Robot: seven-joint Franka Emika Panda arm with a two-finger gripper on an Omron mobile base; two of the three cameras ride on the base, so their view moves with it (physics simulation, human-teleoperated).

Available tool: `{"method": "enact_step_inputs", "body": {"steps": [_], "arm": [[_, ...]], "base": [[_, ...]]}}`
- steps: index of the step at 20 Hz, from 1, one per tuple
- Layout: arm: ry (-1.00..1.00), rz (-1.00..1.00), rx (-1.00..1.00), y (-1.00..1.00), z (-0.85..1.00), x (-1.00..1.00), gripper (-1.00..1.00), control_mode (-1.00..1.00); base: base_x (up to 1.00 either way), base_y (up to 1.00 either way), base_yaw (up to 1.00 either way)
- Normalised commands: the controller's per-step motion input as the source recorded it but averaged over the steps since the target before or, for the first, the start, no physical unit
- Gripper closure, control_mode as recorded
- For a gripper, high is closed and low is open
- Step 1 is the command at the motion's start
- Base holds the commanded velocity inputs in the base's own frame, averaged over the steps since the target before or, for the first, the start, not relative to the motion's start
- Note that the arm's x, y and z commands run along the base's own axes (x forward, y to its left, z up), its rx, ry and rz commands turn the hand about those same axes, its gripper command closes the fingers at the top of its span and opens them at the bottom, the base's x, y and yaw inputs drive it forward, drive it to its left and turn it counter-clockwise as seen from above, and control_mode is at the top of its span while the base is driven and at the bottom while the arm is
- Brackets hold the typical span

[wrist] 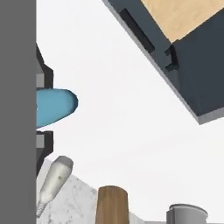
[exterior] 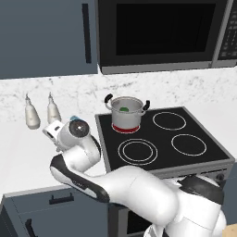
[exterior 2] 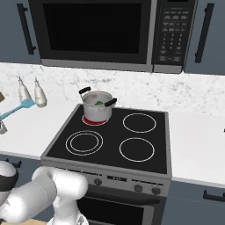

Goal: Put the broccoli and onion in the pot. Retrieve the spatula and lightly stir the vegetables in the pot.

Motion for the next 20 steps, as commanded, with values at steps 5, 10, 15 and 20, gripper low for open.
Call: {"method": "enact_step_inputs", "body": {"steps": [5,10,15,20], "arm": [[0.16,-0.19,0.52,-0.39,1.0,-0.51,1.0,-1.0],[0.13,-0.29,0.56,-0.82,0.92,-0.65,1.0,-1.0],[0.15,-0.35,0.53,-0.8,0.6,-0.31,1.0,-1.0],[0.06,-0.26,0.54,-0.98,0.32,-0.03,1.0,-1.0]], "base": [[0.0,0.0,0.0],[0.0,0.0,0.0],[0.0,0.0,0.0],[0.0,0.0,0.0]]}}
